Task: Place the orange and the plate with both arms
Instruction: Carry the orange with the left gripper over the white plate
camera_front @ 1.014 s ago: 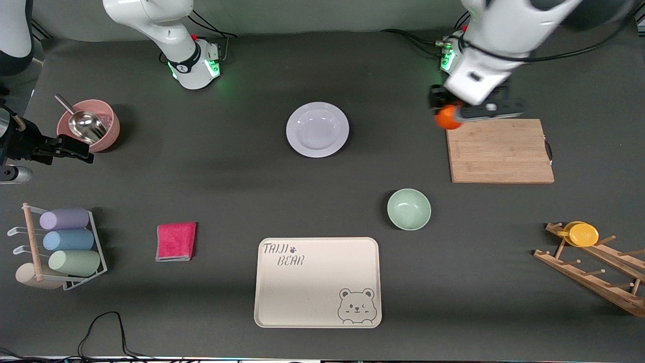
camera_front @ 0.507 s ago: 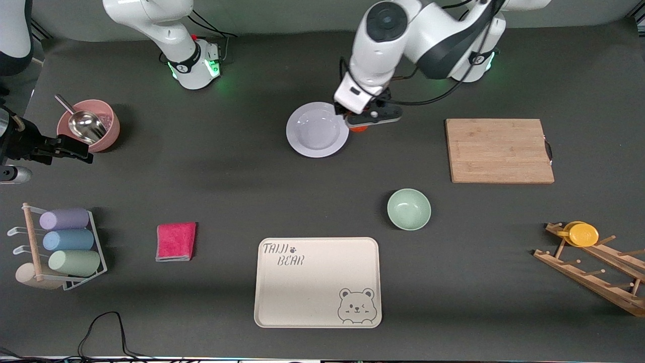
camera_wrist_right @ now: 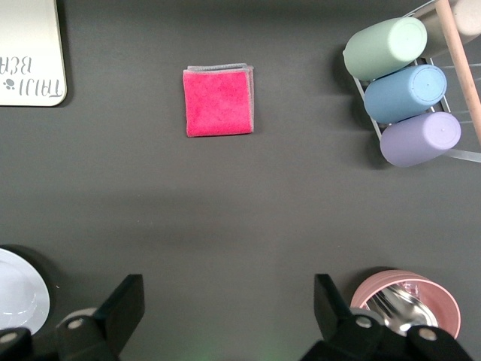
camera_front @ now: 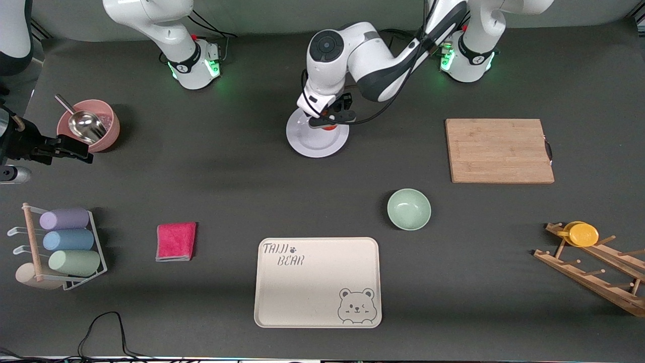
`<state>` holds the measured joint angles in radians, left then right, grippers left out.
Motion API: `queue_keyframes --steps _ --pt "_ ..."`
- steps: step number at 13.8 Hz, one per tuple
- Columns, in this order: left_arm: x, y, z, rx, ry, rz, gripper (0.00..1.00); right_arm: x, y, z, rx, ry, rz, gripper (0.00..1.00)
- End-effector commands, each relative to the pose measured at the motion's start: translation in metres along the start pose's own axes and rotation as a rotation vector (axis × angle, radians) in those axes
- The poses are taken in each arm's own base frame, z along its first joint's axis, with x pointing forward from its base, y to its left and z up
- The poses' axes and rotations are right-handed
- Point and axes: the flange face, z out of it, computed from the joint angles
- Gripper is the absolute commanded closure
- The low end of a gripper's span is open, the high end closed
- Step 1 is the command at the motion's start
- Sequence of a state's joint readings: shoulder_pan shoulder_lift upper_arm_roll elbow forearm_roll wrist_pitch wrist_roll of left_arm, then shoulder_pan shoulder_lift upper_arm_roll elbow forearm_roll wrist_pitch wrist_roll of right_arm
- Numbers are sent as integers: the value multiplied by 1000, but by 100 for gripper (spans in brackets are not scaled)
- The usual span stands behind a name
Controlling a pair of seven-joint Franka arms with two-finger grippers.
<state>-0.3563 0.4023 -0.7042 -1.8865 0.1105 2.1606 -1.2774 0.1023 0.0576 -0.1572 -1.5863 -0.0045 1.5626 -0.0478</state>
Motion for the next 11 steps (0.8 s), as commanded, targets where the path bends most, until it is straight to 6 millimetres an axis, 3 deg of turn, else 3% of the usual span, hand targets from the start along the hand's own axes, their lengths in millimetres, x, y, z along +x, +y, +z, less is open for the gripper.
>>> queue_keyframes --steps 1,6,11 --pt "-8 14 19 -3 23 -41 100 -6 0 -3 -5 0 4 0" --pt "-4 21 86 10 58 -77 100 -6 0 -1 -5 -4 4 0" --pt "-12 25 112 14 45 -91 100 -4 0 4 -6 -11 5 0"
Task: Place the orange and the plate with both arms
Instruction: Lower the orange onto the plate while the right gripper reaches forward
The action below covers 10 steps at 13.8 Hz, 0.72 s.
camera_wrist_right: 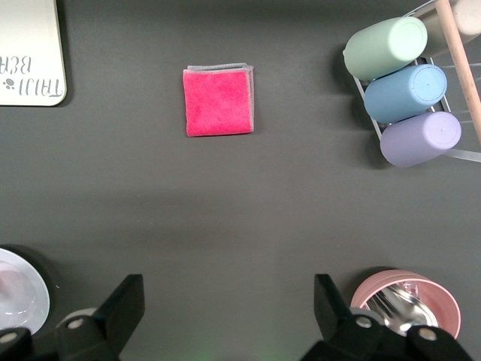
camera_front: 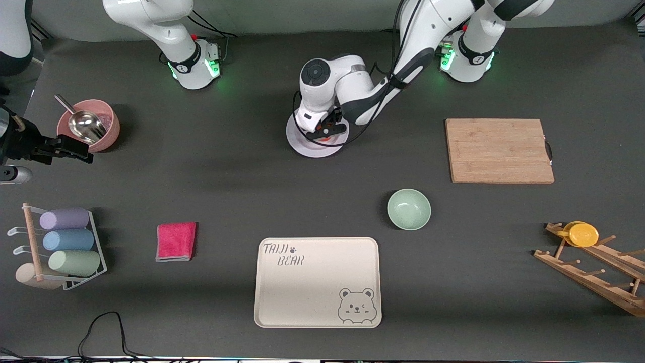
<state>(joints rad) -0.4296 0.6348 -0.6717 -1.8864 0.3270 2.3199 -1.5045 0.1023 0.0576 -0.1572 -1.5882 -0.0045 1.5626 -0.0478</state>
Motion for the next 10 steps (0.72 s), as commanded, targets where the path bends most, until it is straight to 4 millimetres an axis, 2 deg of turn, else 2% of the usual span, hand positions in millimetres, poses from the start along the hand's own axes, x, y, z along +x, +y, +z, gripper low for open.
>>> queue_keyframes --steps 1,2,3,4,5,7,10 --pt "-11 10 0 -15 31 -17 100 -6 -1 5 -3 -12 4 0" --pt "-13 11 4 -12 31 -21 100 -7 -4 5 -3 -12 -1 0" --pt "-14 11 4 -11 32 -28 70 -11 -5 3 -1 -11 0 0" --pt "-14 11 4 -11 32 -34 8 -18 -15 1 2 -8 15 0" --pt "-15 11 4 -10 31 -37 0 -27 -33 0 4 -2 35 0" --pt "-13 11 2 -11 34 -38 0 -46 -70 3 26 10 71 0" --pt "-5 9 -7 -9 45 -45 0 -79 -140 13 44 51 129 0"
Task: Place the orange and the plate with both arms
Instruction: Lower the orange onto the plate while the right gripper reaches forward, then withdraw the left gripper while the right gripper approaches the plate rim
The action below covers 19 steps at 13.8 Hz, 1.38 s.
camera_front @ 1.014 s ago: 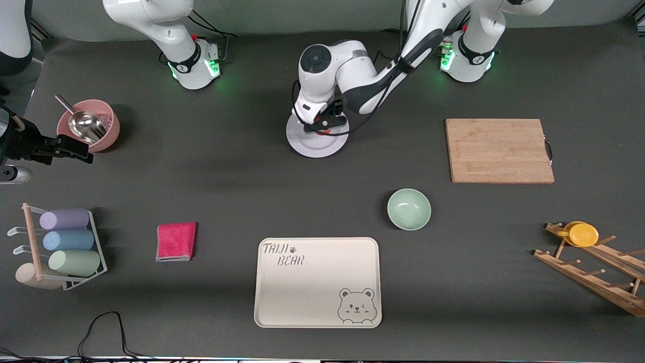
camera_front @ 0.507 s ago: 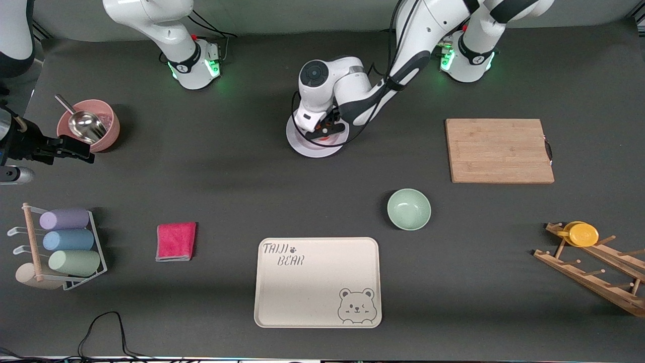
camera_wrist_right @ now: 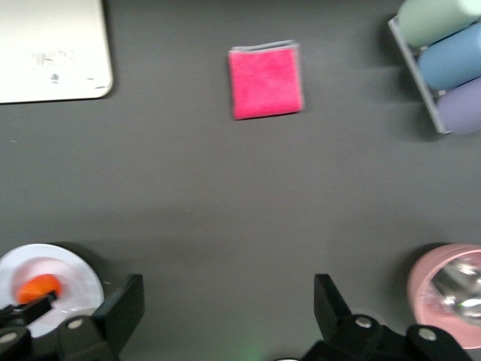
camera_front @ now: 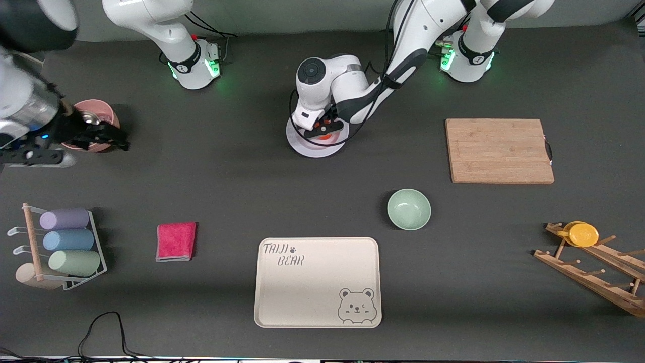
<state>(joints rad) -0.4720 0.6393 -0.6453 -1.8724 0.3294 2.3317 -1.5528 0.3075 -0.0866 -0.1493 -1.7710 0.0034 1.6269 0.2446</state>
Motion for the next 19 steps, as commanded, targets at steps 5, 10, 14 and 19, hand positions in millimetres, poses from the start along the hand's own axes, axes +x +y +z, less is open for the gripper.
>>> queue_keyframes --steps 5,10,14,19 --pt "81 -24 -67 8 84 -30 0 -81 -134 21 31 40 64 0" --pt "201 -61 -174 28 133 -85 0 -92 -146 50 149 -26 71 0" --pt "286 -119 -250 59 131 -28 0 -98 -155 113 393 -82 7 0" --pt "371 -247 -317 92 102 101 0 -102 -146 212 682 -80 -87 0"
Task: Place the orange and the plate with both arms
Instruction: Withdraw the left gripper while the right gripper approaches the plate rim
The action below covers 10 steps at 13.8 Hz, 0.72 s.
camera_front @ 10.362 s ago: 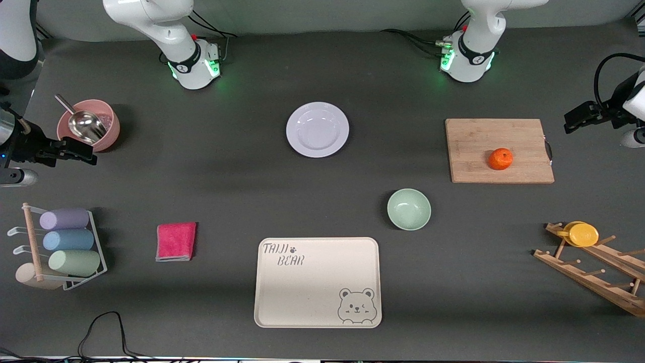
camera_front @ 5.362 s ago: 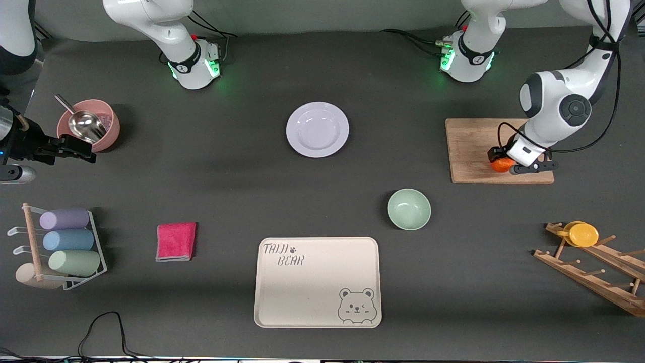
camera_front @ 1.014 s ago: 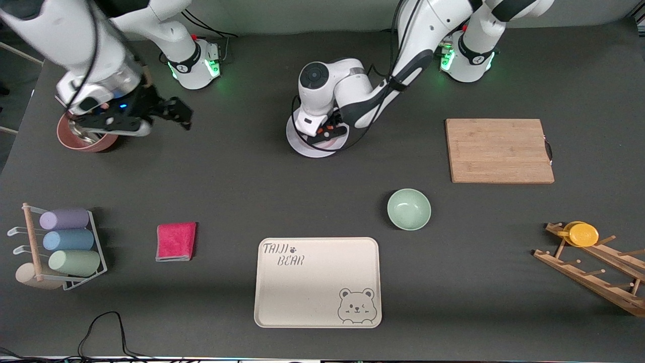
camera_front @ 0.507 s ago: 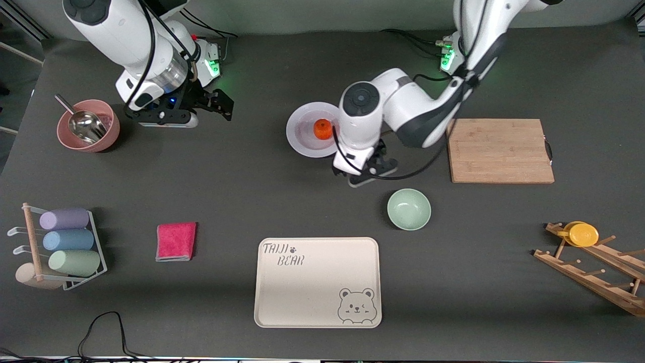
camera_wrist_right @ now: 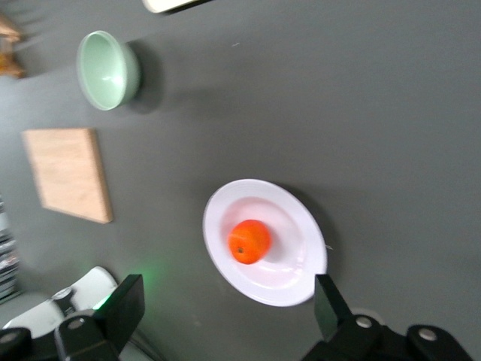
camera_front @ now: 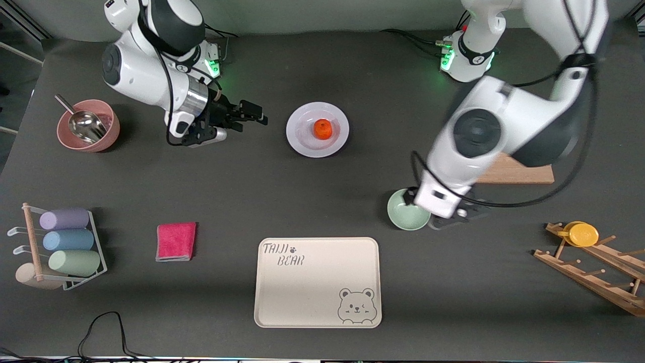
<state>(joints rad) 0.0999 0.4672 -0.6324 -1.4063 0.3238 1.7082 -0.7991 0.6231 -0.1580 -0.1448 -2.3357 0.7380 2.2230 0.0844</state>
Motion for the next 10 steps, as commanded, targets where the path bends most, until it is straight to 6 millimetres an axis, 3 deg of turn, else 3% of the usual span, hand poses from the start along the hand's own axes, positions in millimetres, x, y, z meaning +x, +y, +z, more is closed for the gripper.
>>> queue_keyframes --steps 1,2,5,9,10 --pt "22 -74 -25 23 -37 97 0 -3 43 46 157 3 -85 0" --pt "29 -105 -33 31 -49 111 0 -1 56 65 217 5 -110 0" --pt "33 -173 -57 33 -84 187 0 -2 97 116 312 34 -135 0" --pt "19 -241 -68 40 -105 192 0 -12 141 158 403 47 -151 0" --pt "10 -249 -70 31 -102 190 0 -11 156 164 432 44 -154 0"
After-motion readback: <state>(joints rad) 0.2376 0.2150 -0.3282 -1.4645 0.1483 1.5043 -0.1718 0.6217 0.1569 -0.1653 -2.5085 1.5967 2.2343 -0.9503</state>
